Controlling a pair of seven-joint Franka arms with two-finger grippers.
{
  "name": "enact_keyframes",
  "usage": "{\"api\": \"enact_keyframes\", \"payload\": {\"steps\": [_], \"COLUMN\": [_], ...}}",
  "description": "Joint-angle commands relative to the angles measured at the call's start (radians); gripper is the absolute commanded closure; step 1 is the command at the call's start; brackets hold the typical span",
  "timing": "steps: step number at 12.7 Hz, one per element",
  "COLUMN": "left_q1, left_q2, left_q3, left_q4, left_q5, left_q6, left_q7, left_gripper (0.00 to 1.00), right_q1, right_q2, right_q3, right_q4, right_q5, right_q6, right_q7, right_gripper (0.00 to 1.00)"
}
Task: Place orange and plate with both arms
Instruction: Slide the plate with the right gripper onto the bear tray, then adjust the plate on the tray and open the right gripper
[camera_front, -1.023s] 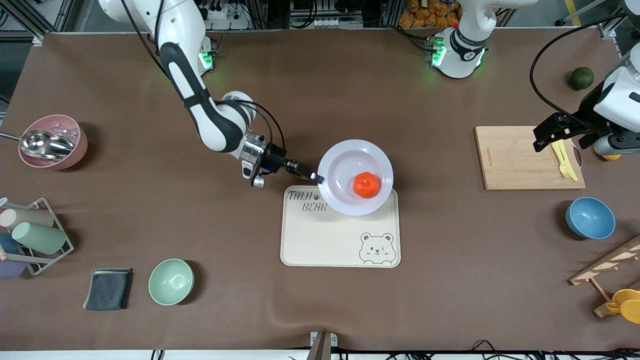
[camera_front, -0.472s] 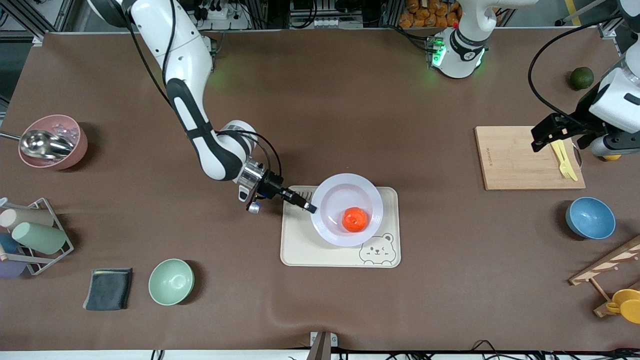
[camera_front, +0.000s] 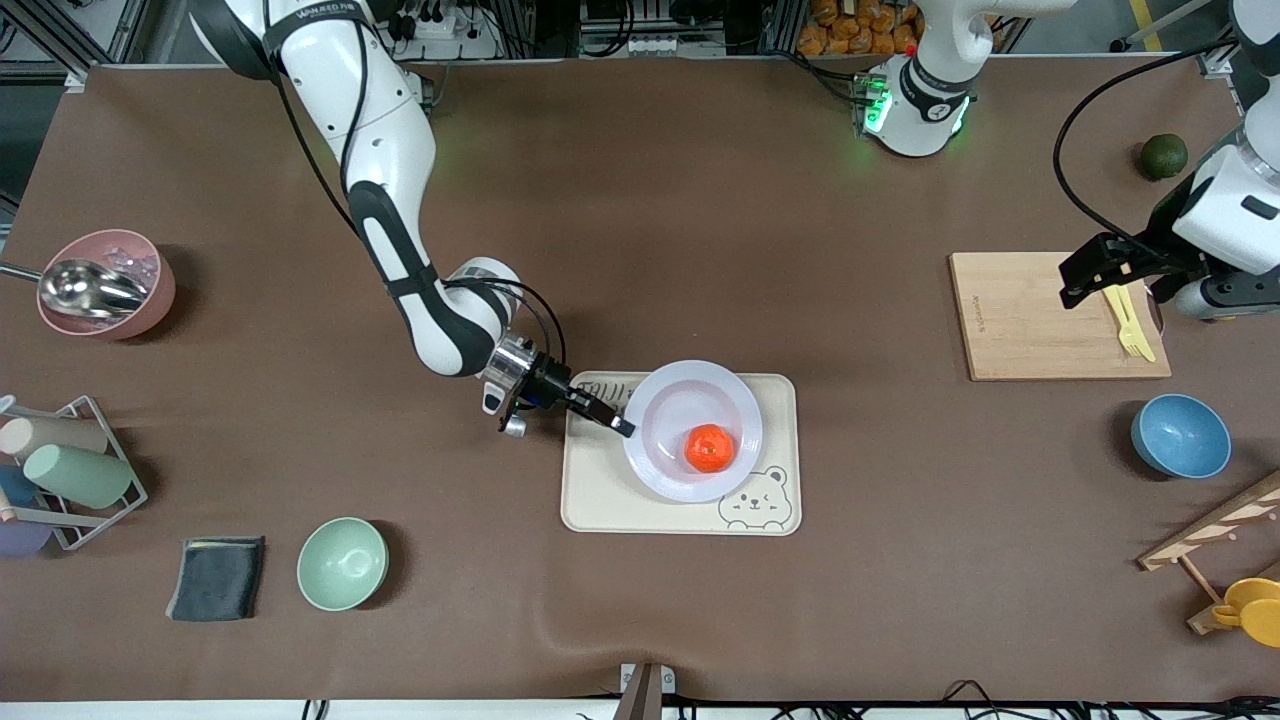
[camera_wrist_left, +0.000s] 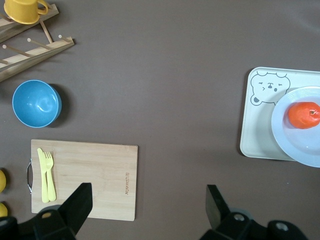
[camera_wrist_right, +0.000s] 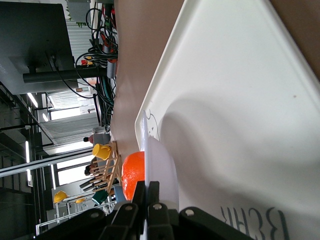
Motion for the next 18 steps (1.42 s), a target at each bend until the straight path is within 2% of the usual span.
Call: {"api": "enact_keyframes", "payload": {"steps": [1,6,7,8,10,12,15,18], "left_q1": [0.003,0.003,0.003,0.003,0.001,0.003,0.003,0.003], "left_q2": [-0.003,-0.003,-0.003,-0.003,-0.003,-0.004,-0.004,-0.004], "left_q3": [-0.007,-0.009,-0.007,-0.009,-0.009,-0.009,-0.009,-0.009], "left_q4": [-0.007,-0.007,-0.007,-0.007,-0.007,-0.007,-0.007,-0.005], "left_q5": [0.024,0.024,0.024,0.024,0.022,0.021,0.017,0.014], "left_q6": [0.023,0.023,0.023,0.023,0.023,0.023,0.023,0.023], "left_q7": [0.005,0.003,0.003,0.003,0.002,0.003,0.003,0.003], "left_gripper": [0.00,0.00,0.00,0.00,0.00,0.00,0.00,0.00], "right_q1": [-0.027,-0.038,-0.038,-0.038,-0.038,-0.040,-0.040,-0.043], "right_q2": [0.029,0.065,0.067,0.070,0.070,0.069,0.069,0.066], "right_q3": [0.013,0.013,0.015,0.013,0.013,0.013,0.015,0.015], "right_q4": [0.039,0.074,0.077,0.076,0.076,0.074,0.076,0.074], "right_q5": [-0.009,-0.009,-0.009,-0.009,-0.009,-0.041,-0.056,-0.165], "right_q6": [0.005,0.004,0.005,0.005,0.008,0.011,0.068,0.073], "right_q7": [-0.027,-0.027,-0.024,-0.023,-0.020,-0.012,-0.007,0.090], "right_gripper": [1.00,0.99,0.90,0.75,0.62,0.59,0.60,0.61]}}
